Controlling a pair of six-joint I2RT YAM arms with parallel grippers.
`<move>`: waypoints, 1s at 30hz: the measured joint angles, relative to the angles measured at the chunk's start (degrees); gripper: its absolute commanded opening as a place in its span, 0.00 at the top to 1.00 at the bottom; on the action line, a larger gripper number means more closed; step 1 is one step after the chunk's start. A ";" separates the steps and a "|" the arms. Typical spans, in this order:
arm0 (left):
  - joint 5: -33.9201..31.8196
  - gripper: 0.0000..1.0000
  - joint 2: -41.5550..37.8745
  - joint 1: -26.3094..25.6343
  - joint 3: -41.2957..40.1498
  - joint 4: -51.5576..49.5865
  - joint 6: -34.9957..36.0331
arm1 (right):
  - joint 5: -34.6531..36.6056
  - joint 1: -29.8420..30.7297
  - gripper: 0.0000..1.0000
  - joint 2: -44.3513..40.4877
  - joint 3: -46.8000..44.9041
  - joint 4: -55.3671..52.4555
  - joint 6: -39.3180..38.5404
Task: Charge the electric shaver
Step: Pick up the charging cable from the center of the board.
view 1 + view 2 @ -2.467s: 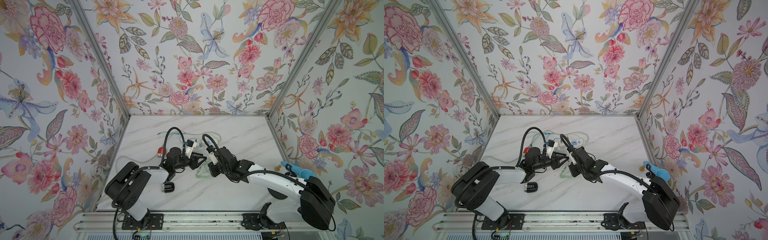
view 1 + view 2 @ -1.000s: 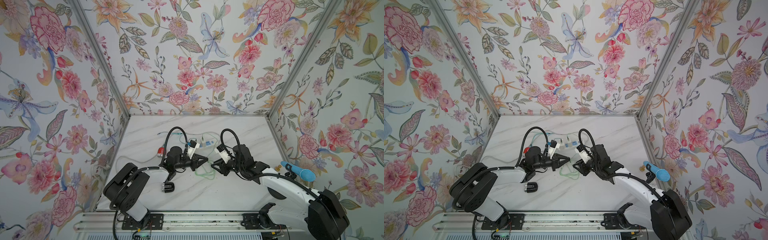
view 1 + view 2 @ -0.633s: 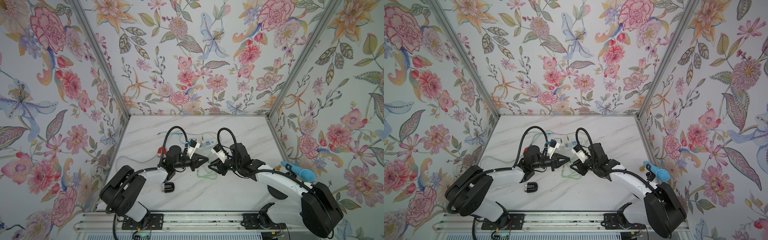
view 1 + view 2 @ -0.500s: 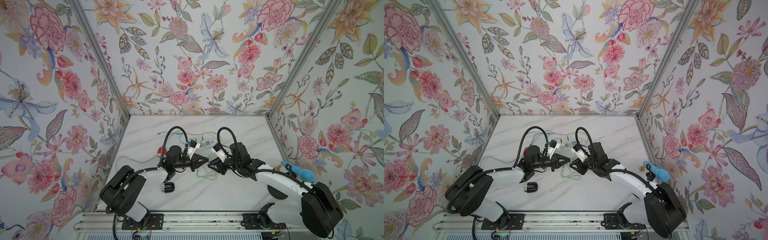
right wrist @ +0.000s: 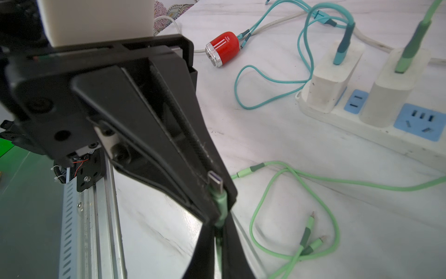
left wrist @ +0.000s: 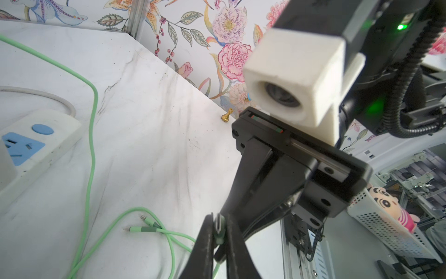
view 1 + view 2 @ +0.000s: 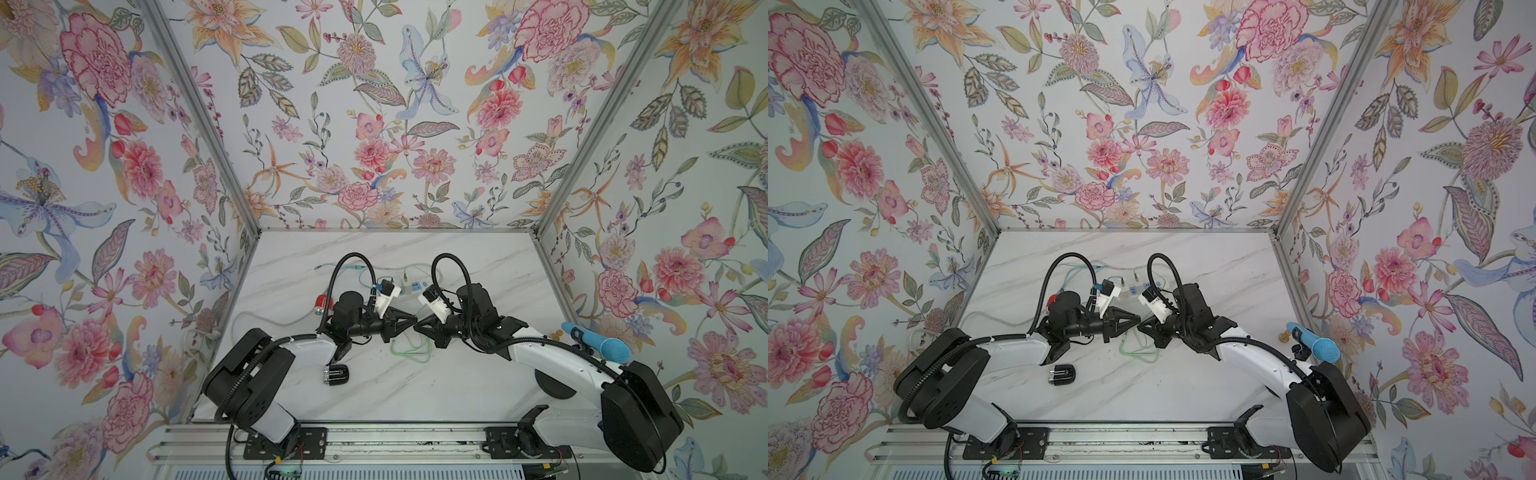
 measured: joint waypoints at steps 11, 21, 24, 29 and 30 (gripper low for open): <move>-0.11 0.73 1.18 0.00 0.37 0.13 0.57 | 2.32 3.15 1.00 0.00 0.00 -1.01 0.07; -0.11 0.84 0.96 0.09 0.37 0.59 0.59 | 4.59 3.10 1.00 0.00 0.00 -0.98 0.52; -0.13 0.87 0.92 0.22 0.37 0.57 0.57 | 4.92 2.99 1.00 0.00 0.00 -0.98 0.79; 0.04 0.89 0.87 0.35 0.37 0.74 0.57 | 5.33 2.99 1.00 0.00 0.00 -0.90 0.92; 0.09 0.87 0.87 0.39 0.37 0.74 0.57 | 5.33 2.99 1.00 0.00 0.00 -0.90 0.92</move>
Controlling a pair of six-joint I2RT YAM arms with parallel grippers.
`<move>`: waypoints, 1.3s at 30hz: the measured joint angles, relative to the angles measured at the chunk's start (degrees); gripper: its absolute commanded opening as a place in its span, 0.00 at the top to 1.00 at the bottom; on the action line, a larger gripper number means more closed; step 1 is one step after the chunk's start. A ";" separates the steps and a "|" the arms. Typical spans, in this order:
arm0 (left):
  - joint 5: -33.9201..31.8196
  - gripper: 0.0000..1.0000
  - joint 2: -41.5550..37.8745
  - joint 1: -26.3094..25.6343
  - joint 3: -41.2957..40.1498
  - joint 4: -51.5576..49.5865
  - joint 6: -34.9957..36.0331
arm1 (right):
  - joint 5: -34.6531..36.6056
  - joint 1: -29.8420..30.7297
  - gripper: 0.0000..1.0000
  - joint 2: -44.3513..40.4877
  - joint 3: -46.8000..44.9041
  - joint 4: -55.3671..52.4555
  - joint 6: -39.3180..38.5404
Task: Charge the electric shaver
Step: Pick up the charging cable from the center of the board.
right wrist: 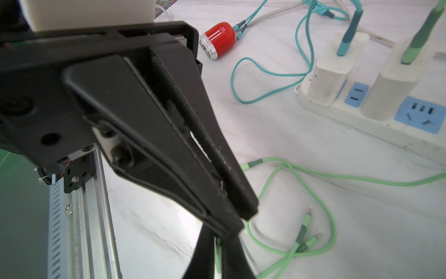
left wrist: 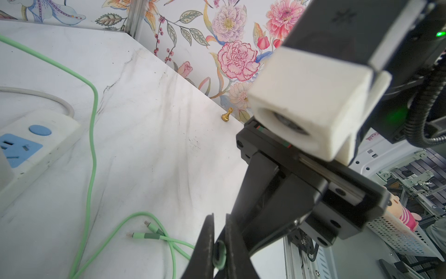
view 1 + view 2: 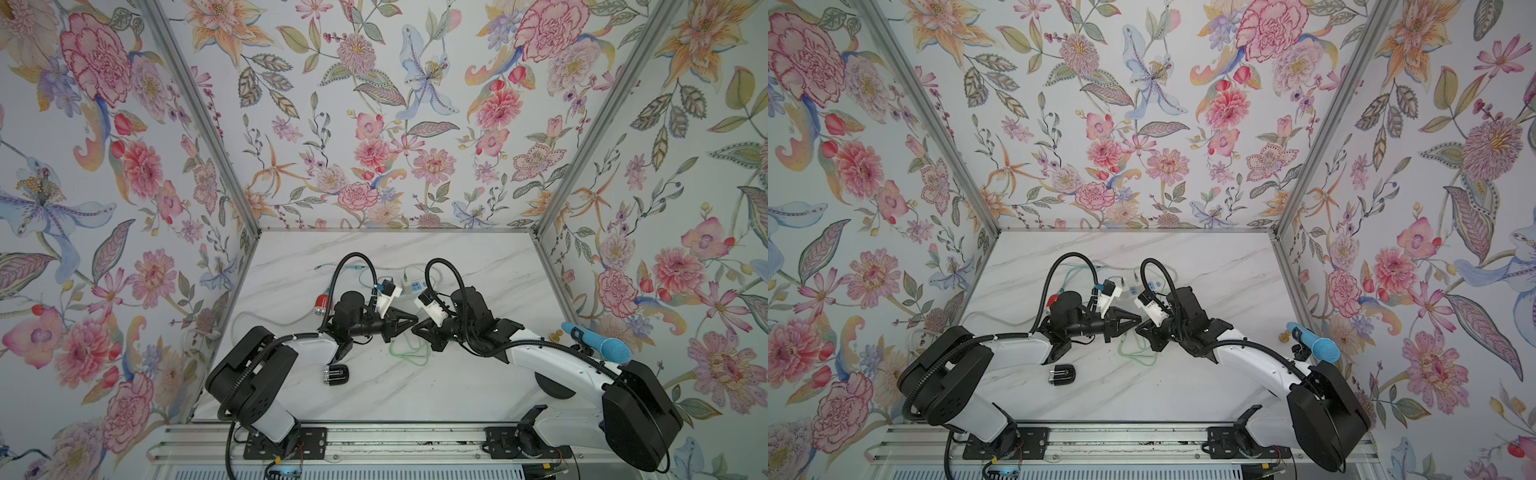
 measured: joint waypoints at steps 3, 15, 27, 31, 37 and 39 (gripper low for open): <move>0.00 0.83 0.00 0.20 0.00 0.00 0.02 | 0.07 0.00 1.00 -0.11 0.00 -0.04 0.02; 0.02 0.83 -2.25 2.01 0.00 0.02 0.00 | 0.63 0.00 1.00 -0.28 0.00 -0.09 0.20; 0.87 0.79 -2.25 2.01 -0.15 2.43 -0.59 | 0.66 0.00 1.00 -0.28 0.04 -0.09 0.20; 1.40 0.74 -1.36 2.01 -0.15 2.91 -0.52 | 0.70 0.00 1.00 -0.28 0.09 -0.09 0.20; 1.53 0.77 -0.31 2.01 -0.42 2.89 -0.44 | 1.07 0.00 1.00 -0.61 0.09 -0.11 0.20; 1.53 0.82 -0.31 2.01 -0.44 2.89 -0.39 | 1.09 0.00 1.00 -0.66 0.11 -0.11 0.20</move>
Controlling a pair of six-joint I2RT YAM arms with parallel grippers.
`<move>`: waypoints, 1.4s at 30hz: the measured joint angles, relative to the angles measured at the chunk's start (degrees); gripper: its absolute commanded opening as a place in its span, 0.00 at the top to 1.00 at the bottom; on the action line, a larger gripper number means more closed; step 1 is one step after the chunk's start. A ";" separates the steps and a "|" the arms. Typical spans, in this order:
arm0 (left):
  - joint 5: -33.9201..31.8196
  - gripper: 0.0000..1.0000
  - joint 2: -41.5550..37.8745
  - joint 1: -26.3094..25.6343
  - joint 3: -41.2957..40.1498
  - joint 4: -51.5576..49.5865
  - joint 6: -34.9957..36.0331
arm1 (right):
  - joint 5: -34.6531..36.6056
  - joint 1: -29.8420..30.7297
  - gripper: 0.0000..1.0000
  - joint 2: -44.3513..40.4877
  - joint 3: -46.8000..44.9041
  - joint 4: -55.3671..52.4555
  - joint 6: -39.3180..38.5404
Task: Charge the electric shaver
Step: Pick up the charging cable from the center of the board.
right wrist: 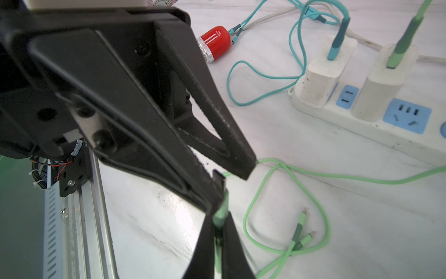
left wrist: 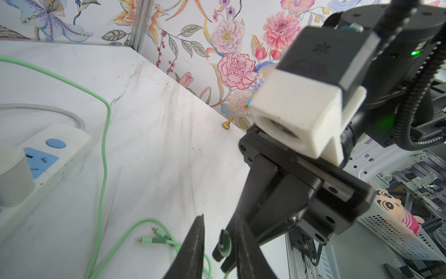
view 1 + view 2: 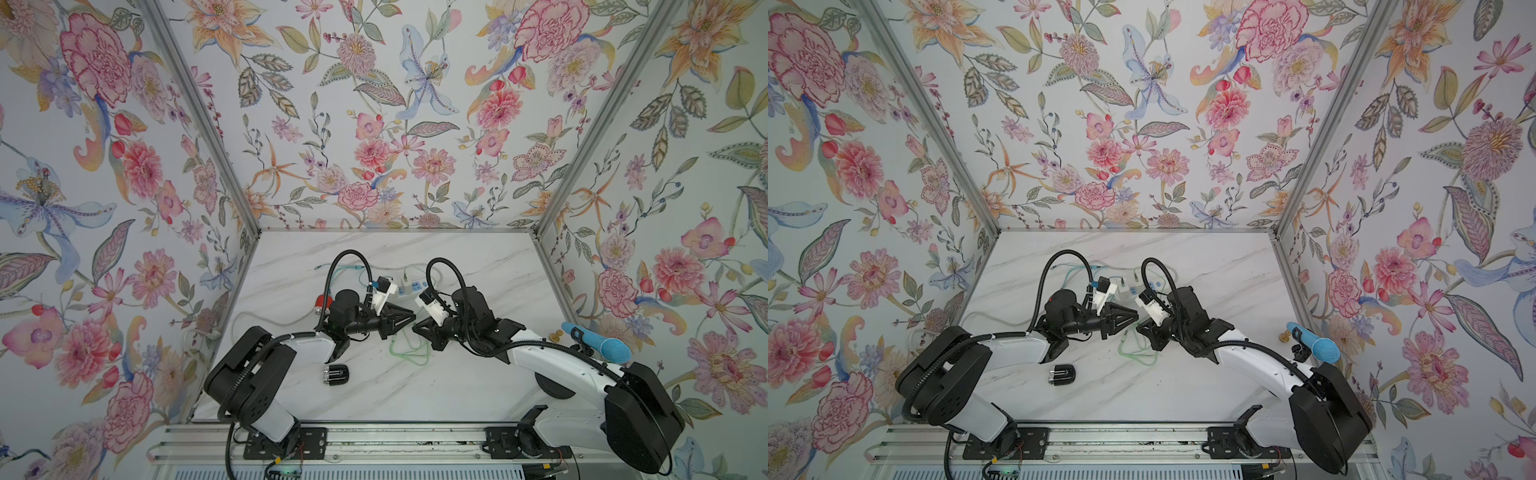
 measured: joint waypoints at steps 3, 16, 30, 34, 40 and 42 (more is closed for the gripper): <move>0.02 0.88 0.00 0.00 0.00 0.02 -0.02 | 0.09 0.00 1.00 0.00 0.00 -0.02 0.00; 0.24 1.00 0.00 -0.02 -0.11 0.61 -0.11 | 1.05 -0.17 0.84 -0.02 0.22 -0.92 -0.04; 2.86 1.00 -2.51 0.85 -0.31 -2.64 1.05 | -7.93 -6.73 0.68 -5.07 0.22 -3.58 -3.08; 4.50 1.00 -3.04 0.90 -0.28 -3.72 1.49 | -11.80 -6.86 0.66 -4.39 0.24 -4.63 -4.61; 6.23 1.00 -3.32 0.90 -0.17 -4.57 1.46 | -16.06 -7.10 0.65 -0.57 1.99 -5.40 -5.70; 6.43 1.00 -3.56 0.90 -0.17 -4.59 1.44 | -17.05 -7.08 0.67 0.52 2.78 -5.33 -5.88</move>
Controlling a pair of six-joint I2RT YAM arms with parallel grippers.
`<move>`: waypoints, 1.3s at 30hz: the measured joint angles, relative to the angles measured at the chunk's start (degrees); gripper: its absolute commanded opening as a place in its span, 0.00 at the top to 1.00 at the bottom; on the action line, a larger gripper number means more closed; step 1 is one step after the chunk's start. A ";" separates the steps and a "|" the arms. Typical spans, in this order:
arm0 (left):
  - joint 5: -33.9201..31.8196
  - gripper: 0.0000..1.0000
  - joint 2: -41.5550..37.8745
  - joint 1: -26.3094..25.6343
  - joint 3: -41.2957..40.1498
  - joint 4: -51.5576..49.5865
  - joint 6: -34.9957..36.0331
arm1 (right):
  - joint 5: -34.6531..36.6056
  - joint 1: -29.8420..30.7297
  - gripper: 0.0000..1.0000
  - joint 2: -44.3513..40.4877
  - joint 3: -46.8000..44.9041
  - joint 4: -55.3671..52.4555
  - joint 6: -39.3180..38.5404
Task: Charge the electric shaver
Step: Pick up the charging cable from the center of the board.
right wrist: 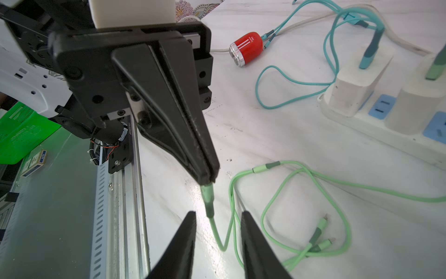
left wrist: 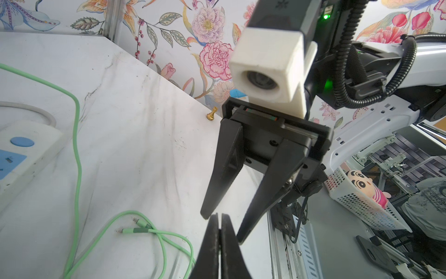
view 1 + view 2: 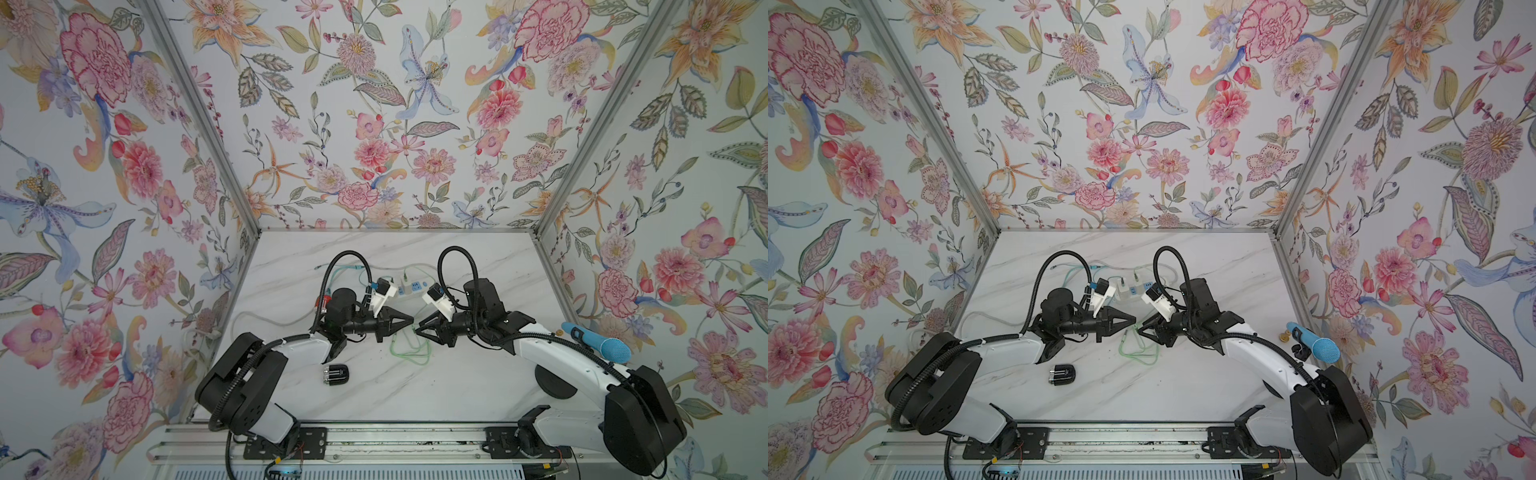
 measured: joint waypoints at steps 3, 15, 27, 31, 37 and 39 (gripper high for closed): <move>0.24 1.00 -0.24 0.00 0.00 0.02 0.00 | -0.70 0.00 0.70 0.90 0.22 0.48 0.07; 0.22 1.00 -0.24 0.00 0.00 2.12 -1.09 | -1.84 0.70 0.78 2.23 0.22 3.69 0.98; 0.15 1.00 0.07 0.11 -0.04 3.98 -1.75 | -1.79 0.85 0.81 2.23 0.37 4.48 1.36; -0.02 1.00 0.13 0.11 -0.04 4.20 -1.73 | -1.46 0.87 0.81 2.23 0.52 4.50 1.38; -0.04 1.00 0.22 0.11 -0.22 4.66 -1.73 | -1.42 0.87 0.82 2.23 0.55 4.44 1.36; -0.13 1.00 0.22 0.11 -0.33 4.79 -1.73 | -1.33 0.90 0.79 2.23 0.55 4.44 1.36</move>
